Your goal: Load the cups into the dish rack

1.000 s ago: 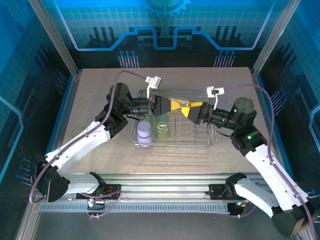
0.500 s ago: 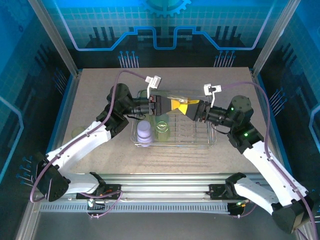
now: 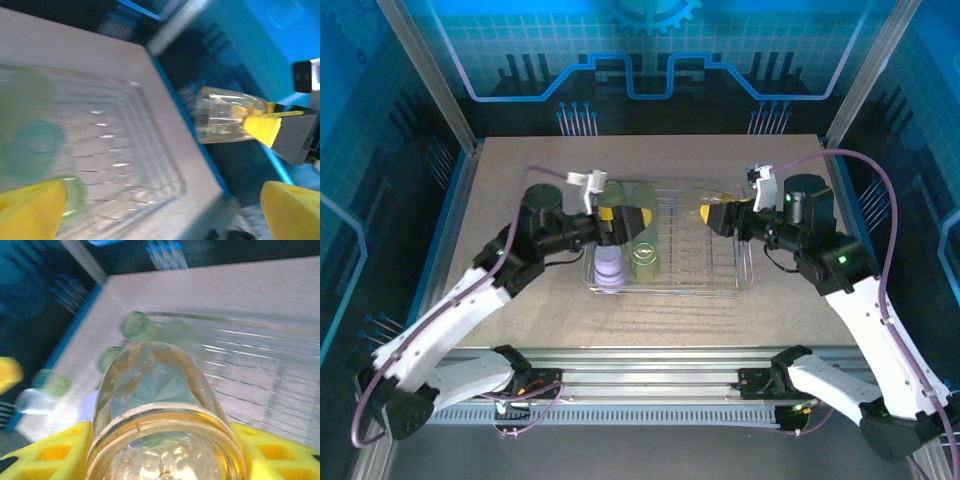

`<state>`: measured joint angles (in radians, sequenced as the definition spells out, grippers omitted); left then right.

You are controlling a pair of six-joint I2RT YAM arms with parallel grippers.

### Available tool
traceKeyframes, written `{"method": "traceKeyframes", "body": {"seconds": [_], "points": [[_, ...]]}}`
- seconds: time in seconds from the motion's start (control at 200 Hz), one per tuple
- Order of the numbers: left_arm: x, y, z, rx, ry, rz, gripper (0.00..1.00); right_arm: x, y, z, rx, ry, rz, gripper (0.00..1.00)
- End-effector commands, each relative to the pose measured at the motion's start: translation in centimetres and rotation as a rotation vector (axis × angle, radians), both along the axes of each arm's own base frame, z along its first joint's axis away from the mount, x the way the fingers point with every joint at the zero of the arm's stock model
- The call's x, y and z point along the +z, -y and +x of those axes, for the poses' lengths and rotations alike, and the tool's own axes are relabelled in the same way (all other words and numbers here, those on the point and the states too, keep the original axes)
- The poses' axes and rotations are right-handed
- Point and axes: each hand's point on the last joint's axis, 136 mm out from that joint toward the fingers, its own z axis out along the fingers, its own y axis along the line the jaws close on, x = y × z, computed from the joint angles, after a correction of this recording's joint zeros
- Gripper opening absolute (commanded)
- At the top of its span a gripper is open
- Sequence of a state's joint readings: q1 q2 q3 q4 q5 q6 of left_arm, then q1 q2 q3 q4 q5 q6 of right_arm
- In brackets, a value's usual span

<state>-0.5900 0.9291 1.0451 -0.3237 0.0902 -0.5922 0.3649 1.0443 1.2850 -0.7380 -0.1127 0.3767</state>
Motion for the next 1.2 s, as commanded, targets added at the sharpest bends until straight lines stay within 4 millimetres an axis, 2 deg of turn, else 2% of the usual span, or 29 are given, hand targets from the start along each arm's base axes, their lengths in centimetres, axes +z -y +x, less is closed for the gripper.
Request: {"method": "traceKeyframes", "body": {"seconds": [0.0,0.12,0.2,0.29,0.535,0.705,0.891,1.051,1.196], "points": [[-5.6,-9.1,-0.3,0.355,-0.059,0.341,0.99,-3.8,3.5,1.0,-0.055,-0.091,-0.267,0.11],[-7.1,-14.4,-2.2,0.551,-0.094,0.437,0.99,-5.4,4.4,3.5,-0.070,-0.122,-0.365,0.14],[-7.5,-16.2,-3.2,0.612,-0.105,0.461,0.99,-6.2,5.1,5.2,-0.091,-0.134,-0.425,0.14],[-7.5,-17.2,-3.8,0.650,-0.104,0.467,0.99,-7.0,5.6,7.2,-0.098,-0.141,-0.487,0.15],[-7.4,-18.3,-4.1,0.698,-0.101,0.484,0.99,-9.5,5.7,11.9,-0.063,-0.172,-0.586,0.15],[-7.8,-18.4,-4.2,0.700,-0.114,0.489,0.99,-12.1,5.7,14.0,-0.016,-0.213,-0.664,0.15],[-8.0,-18.6,-4.4,0.703,-0.135,0.502,0.99,-14.6,6.2,14.5,0.004,-0.243,-0.724,0.16],[-9.1,-18.9,-4.5,0.732,-0.168,0.502,0.99,-16.8,6.6,14.9,0.008,-0.265,-0.756,0.18],[-10.2,-19.4,-4.5,0.781,-0.229,0.519,0.99,-18.5,6.0,15.2,0.036,-0.271,-0.743,0.22]]}}
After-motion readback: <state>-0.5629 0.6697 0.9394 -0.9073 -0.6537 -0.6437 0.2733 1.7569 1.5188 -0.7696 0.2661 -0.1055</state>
